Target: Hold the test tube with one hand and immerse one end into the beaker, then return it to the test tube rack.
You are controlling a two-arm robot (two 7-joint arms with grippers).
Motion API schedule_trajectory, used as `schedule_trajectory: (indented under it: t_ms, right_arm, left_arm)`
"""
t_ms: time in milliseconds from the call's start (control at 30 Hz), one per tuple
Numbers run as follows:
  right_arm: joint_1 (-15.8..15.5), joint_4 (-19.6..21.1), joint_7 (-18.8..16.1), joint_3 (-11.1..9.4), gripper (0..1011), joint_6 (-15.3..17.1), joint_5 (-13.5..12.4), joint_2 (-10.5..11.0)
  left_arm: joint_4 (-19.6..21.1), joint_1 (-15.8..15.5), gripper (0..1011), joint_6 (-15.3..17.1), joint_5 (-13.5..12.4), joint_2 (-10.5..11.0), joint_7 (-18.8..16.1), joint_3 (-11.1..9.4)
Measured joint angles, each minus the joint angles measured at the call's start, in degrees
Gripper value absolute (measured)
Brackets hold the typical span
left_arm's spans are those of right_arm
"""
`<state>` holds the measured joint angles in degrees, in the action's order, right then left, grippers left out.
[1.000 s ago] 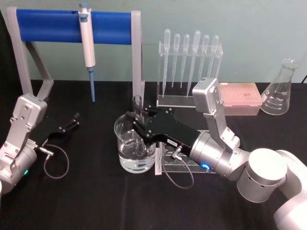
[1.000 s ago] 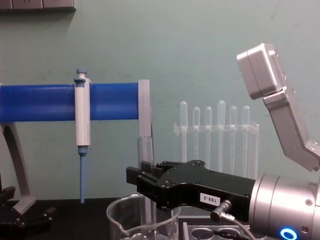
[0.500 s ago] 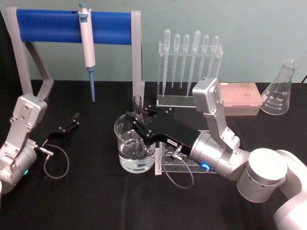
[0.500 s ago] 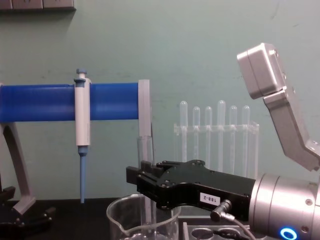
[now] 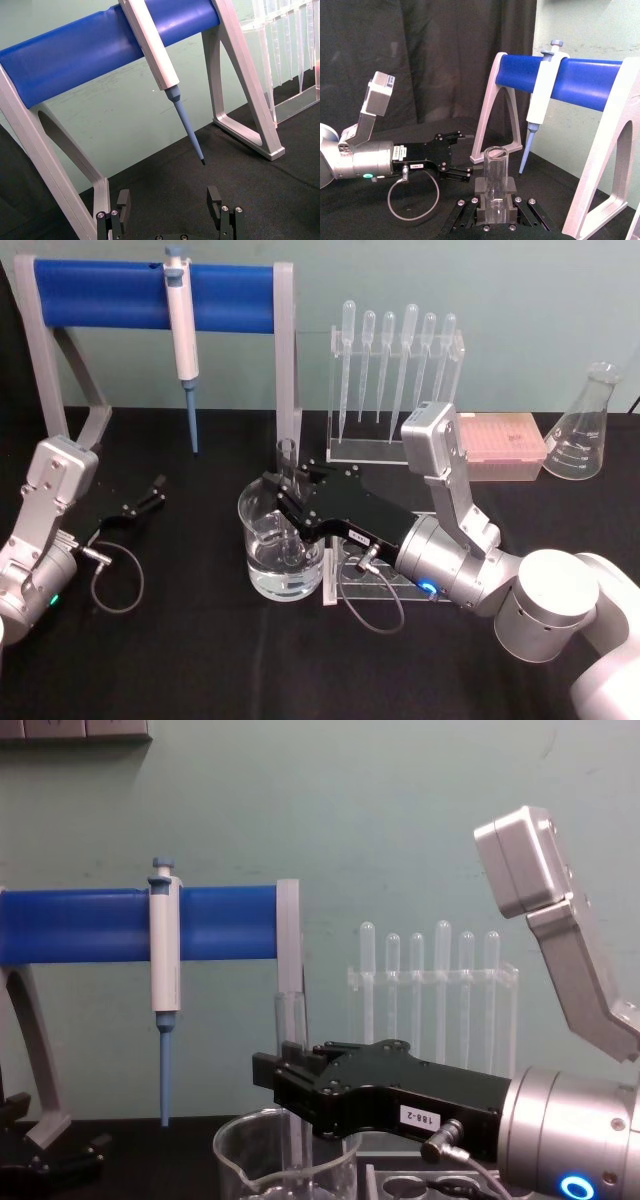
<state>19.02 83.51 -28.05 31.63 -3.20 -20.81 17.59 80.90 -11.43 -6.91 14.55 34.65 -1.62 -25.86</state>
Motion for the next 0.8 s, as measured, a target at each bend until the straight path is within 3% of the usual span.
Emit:
schedule_trajectory:
  t_ms: [800]
  right_arm:
    - [0.0,0.0,0.0,0.0,225,0.0,0.0,0.0]
  left_arm:
    - [0.0,0.0,1000,0.0,0.0,0.0,0.0,0.0]
